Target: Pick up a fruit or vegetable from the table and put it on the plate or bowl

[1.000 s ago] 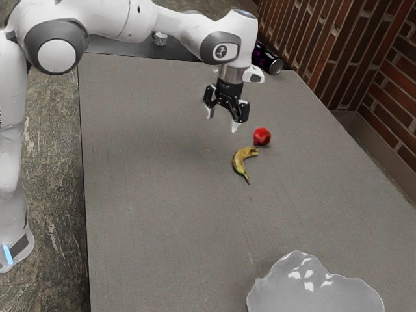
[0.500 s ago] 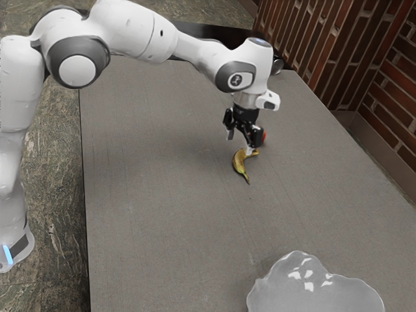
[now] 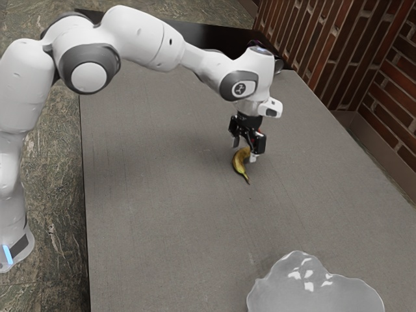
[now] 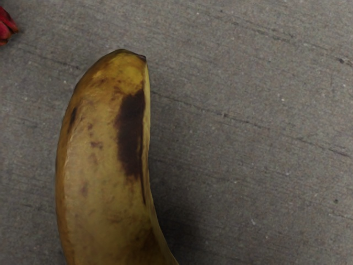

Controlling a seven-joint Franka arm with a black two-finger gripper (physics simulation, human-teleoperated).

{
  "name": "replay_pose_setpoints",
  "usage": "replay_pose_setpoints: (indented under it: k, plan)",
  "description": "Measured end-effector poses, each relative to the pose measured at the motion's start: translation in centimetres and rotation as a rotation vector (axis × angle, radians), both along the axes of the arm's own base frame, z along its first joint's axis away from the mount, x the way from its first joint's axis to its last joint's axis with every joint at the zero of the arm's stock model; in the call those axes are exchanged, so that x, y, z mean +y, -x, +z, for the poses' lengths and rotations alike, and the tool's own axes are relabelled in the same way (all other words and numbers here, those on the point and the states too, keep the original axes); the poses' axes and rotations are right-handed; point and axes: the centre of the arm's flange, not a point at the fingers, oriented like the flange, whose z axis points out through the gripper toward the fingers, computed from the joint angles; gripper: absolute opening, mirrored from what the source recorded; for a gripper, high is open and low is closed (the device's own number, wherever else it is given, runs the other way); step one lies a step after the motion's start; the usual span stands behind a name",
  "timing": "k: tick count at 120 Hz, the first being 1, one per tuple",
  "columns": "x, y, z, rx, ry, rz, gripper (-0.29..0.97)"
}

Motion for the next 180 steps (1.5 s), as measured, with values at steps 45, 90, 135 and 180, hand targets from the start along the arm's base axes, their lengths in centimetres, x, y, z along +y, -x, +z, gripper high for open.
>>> replay_pose_setpoints:
  k: [45, 90, 135, 180]
  plan:
    - [0.2, -0.4, -2.4, 0.018, 0.048, -0.002, 0.54]
    - [0.2, -0.5, -2.3, 0.003, 0.133, 0.066, 0.19]
    - [-21.8, 3.0, 10.9, -0.186, 0.159, -0.184, 0.19]
    - [-42.5, 1.0, 11.1, -0.452, 0.244, -0.288, 0.17]
